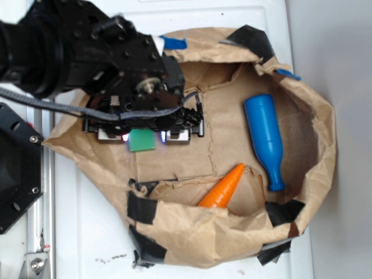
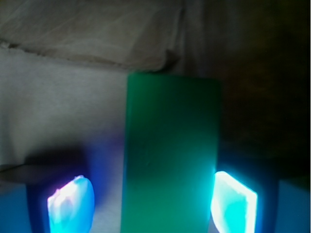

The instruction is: Grab the green block.

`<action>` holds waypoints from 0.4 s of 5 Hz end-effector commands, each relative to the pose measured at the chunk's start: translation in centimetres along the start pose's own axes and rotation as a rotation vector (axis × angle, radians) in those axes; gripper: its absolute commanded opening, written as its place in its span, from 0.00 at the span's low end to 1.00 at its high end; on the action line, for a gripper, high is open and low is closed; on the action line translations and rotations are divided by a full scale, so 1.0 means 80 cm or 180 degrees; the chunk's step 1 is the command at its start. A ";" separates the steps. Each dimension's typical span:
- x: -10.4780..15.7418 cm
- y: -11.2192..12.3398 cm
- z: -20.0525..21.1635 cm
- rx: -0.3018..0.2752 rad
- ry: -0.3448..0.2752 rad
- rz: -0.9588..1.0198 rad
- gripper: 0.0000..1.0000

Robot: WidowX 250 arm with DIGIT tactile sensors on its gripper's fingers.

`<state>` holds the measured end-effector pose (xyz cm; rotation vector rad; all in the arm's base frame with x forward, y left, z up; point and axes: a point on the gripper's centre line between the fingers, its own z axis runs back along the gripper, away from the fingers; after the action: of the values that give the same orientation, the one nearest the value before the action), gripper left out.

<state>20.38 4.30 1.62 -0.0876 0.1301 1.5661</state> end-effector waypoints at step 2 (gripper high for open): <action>0.010 -0.026 -0.010 -0.0286 0.0186 0.0015 1.00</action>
<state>22.46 4.47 0.93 -0.1960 0.1281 1.5550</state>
